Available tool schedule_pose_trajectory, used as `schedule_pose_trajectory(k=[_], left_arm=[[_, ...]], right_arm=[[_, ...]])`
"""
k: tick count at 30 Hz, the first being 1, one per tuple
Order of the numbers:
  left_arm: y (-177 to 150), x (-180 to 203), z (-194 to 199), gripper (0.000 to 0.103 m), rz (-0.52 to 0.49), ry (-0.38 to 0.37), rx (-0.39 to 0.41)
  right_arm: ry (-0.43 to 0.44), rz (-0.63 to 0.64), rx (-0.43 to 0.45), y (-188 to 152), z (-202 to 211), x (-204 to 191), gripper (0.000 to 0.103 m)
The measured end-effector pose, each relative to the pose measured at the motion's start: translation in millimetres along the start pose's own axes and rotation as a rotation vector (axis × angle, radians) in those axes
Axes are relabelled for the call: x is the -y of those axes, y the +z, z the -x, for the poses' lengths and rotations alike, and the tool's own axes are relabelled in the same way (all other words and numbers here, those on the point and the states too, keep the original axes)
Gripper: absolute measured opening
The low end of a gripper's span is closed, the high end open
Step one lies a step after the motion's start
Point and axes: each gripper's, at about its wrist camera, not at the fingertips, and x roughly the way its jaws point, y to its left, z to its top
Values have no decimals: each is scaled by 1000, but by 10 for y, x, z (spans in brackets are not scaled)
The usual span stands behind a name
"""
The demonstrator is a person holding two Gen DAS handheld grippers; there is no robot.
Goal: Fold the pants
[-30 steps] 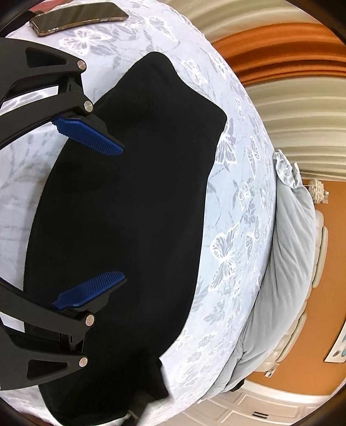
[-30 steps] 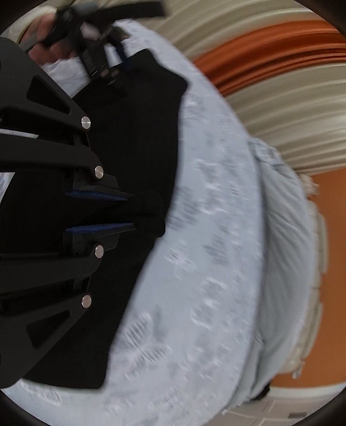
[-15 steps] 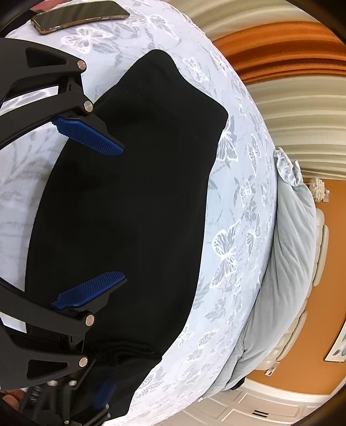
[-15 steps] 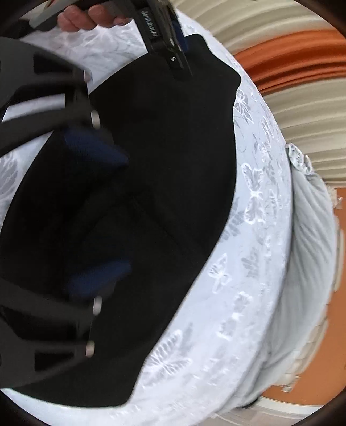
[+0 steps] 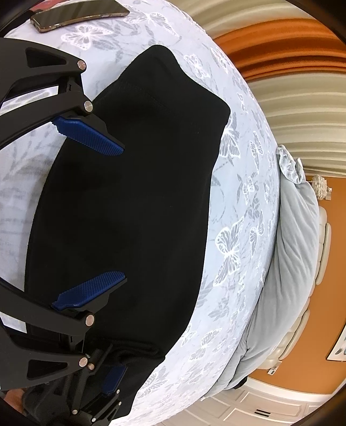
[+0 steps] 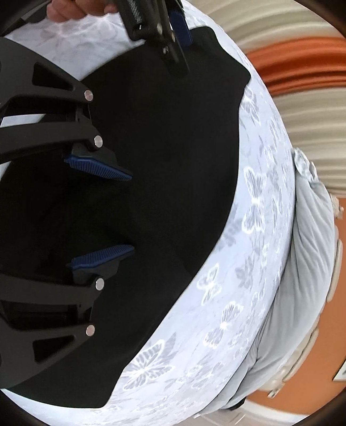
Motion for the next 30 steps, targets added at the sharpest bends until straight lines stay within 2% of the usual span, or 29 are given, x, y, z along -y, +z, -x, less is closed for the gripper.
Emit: schedule_pose_trajectory(k=[1,4,6,7,8,9,12,14,16,19,22,24,26,27,28,30], left_arm=[[0,3,2,86,-3,-1,1],[-1,14,3,86,-8,-1,4],[-1,9,-8,86,-7,-1,-1],[2,-2,-13,86,-5,-4,-3],[1,-11,-17,86,0,-6,-5],[2,-11,-18,86,1,-7,-6],[-6,6,-12,86,-3,-6,-3],[-17,32,-4,86,-14,-3,0],[-33,61,7,86,-28,7,6],[-32,56,19,86,-29,6,18],[14,-59,-1,86,21,-23,8],[59,-221,-38,86,97,-45,-8],[99,-361,-64,86,150,-39,-15],[131,-471,-69,86,183,-22,-12],[154,-569,-64,86,213,-8,-6],[185,-762,-40,86,280,-1,6]], right_arm=[[7,7,4,-6,28,-42,77],[61,3,60,-61,232,-99,79],[57,-32,104,-127,458,11,80],[44,-54,118,-156,557,104,84],[21,-89,131,-208,676,251,87],[-39,-184,150,-361,884,640,91],[-130,-349,136,-702,1055,1321,91],[-160,-481,102,-962,1074,1736,91],[-124,-614,96,-1236,1074,2067,91],[21,-740,129,-1581,965,2277,91],[149,-797,93,-1626,796,2303,91],[166,-795,77,-1557,677,2292,91],[189,-789,71,-1508,600,2263,84],[240,-772,62,-1468,580,2204,54],[244,-755,65,-1432,599,2166,38],[226,-700,112,-1343,778,2122,26]])
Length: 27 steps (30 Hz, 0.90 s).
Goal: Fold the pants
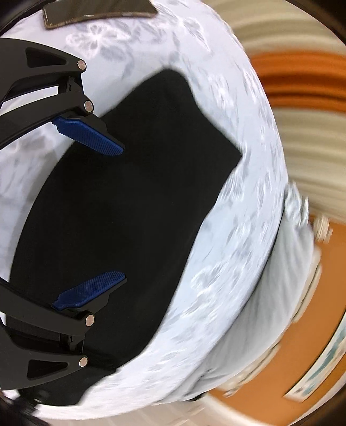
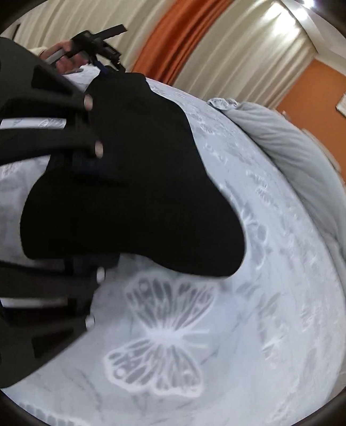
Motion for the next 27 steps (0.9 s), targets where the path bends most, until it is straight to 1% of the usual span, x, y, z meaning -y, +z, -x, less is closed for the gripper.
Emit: schedule_pose_trajectory(k=[2,4,5,6,7,8,9,10,11,12,13,15,16,17,18,19,20,22,23,24,25,26,27], left_arm=[[78,-211,28,86,90,-14,13],[107,-337,38,86,150,-17,24],[115,-381,35,86,169,-12,26],[119,-380,29,86,169,-12,22],[117,-362,28,86,158,-8,20],[117,-331,28,86,144,-3,23],[110,-286,38,86,124,1,27],[91,-207,55,86,88,8,33],[81,-160,67,86,64,12,37],[56,-78,84,86,24,21,45],[42,-26,88,86,-5,28,49],[-32,145,118,86,-94,43,61],[-52,193,115,86,-123,48,62],[-84,266,113,86,-163,52,59],[-109,304,110,86,-185,53,54],[-129,331,100,86,-198,49,47],[-145,348,88,87,-206,37,36],[-169,360,76,87,-212,30,23],[-176,367,67,87,-222,32,18],[-176,372,60,87,-226,38,16],[-175,376,55,87,-228,41,14],[-176,385,54,86,-232,41,12],[-174,390,54,87,-233,39,10]], right_arm=[[51,72,103,64,340,-182,24],[37,129,148,72,498,-241,23],[-60,195,118,55,427,-209,24],[-137,217,69,43,300,-151,31],[-238,212,21,11,175,-74,43],[-367,197,-14,-30,115,-31,43],[-392,217,15,-52,173,-95,43],[-392,253,77,-84,288,-229,44],[-364,327,164,-141,431,-496,45],[-338,382,193,-182,463,-689,64],[-299,467,206,-259,428,-967,93],[-254,623,147,-447,143,-1425,94],[-240,679,110,-520,-31,-1581,93],[-231,756,58,-646,-313,-1779,93],[-252,813,28,-737,-529,-1896,93],[-274,849,11,-785,-671,-1974,91],[-305,897,-15,-838,-903,-2053,88],[-312,896,-42,-812,-1092,-2060,73],[-288,858,-51,-733,-1147,-2030,71],[-269,806,-47,-628,-1166,-1999,64],[-270,768,-44,-537,-1165,-1977,47],[-258,716,-47,-415,-1157,-1958,37],[-229,677,-38,-362,-1096,-1998,19]])
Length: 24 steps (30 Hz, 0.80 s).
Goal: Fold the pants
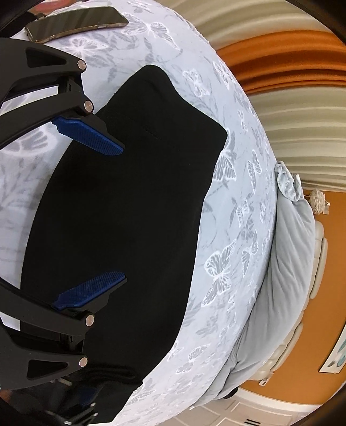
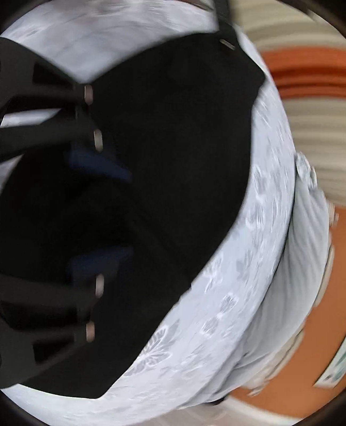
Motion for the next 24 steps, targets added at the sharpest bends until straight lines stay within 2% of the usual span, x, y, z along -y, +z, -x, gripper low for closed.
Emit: schedule_pose_trajectory(k=[1,4,7,9,11,12,13,15,17,19,21,22,24], left_arm=[[1,3,4,87,-1,-6,-1],[-9,18,25,87,-7,-12,3],[-16,29,39,87,-10,-10,8],[-20,25,38,87,-9,-5,5],[-19,14,39,87,-4,-4,3],[-15,9,41,87,-1,-5,3],[-11,4,40,87,2,-3,3],[-1,0,29,87,4,-2,0],[4,1,20,87,3,2,-2],[2,-1,13,87,4,8,-3],[31,-68,-5,87,21,24,-7],[51,-122,-19,87,38,34,-8],[118,-440,-76,87,170,65,-19]], right_arm=[[12,-18,16,82,56,-4,15],[46,7,88,261,314,-161,15],[119,70,40,223,190,-454,16],[99,146,-45,63,-114,-645,23],[76,190,6,-67,-67,-735,36],[98,173,16,-64,25,-712,54],[112,143,32,-54,114,-671,62],[130,85,81,-27,352,-443,62],[97,38,111,-40,558,-213,64],[53,-20,133,-97,706,108,75],[-28,-79,144,-180,774,431,83],[-67,-115,148,-253,789,606,83],[-92,-183,155,-381,821,846,83]])
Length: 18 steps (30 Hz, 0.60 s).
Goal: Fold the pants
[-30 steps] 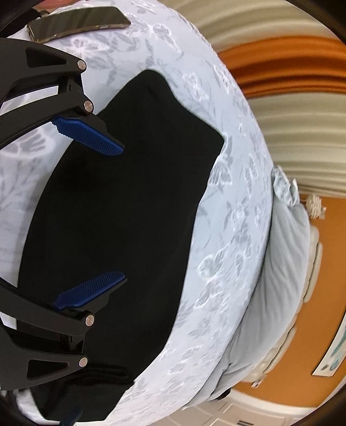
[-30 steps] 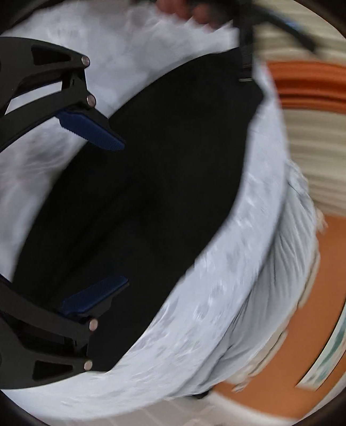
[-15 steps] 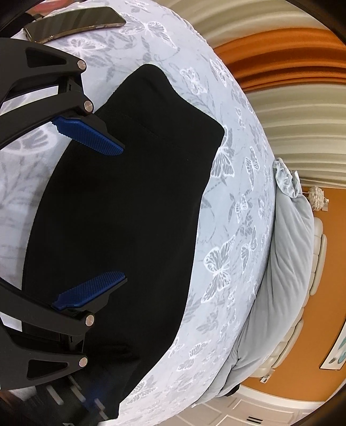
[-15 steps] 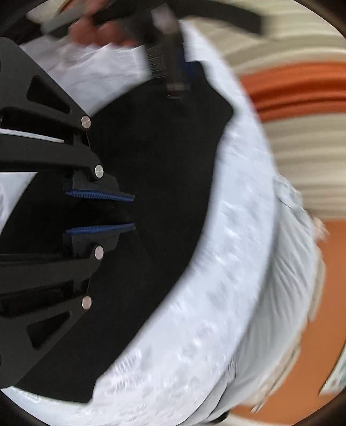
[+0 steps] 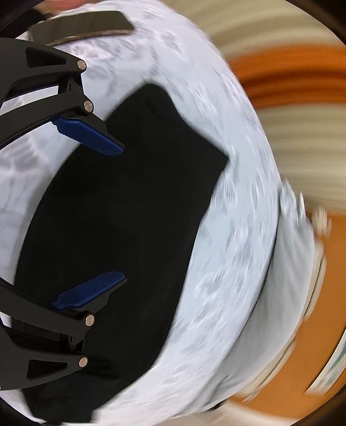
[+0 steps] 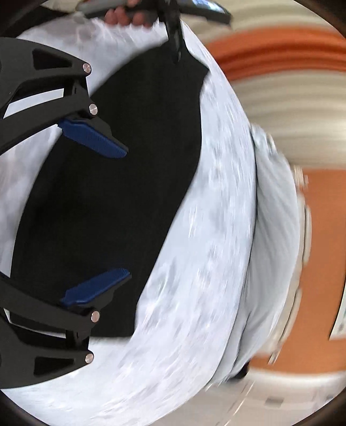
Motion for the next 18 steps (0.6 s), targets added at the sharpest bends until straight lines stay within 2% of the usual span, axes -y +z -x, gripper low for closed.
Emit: schedule_pose_trajectory(k=[2,5,7,8,10,11,13,14,15,16,18], left_arm=[[84,-348,-132,87,158,-8,-44],[128,-752,-398,86,357,-66,-112],[159,-687,-403,85,323,-46,-87],[163,-576,-401,85,266,-19,-69],[153,-518,-423,85,242,26,-68],[139,-547,-394,85,272,27,-61],[112,-654,-248,86,350,-20,-21],[106,-724,-145,87,378,-46,29],[113,-766,-91,87,381,-29,61],[128,-783,-99,88,374,-9,64],[159,-861,-242,88,386,14,-4]], right_arm=[[-6,-67,15,-98,-17,241,86],[-39,-176,-47,-166,-144,523,87],[-25,-253,-57,-115,-209,649,87],[-20,-280,-54,-114,-209,703,87],[-8,-300,-37,-102,-160,731,87],[-15,-292,-31,-105,-140,735,87],[-51,-258,-36,-103,-115,745,87],[-75,-248,-41,-99,-133,755,88],[-100,-253,-54,-102,-142,802,89],[-108,-271,-66,-106,-148,843,90],[-97,-339,-81,-145,-139,990,90]])
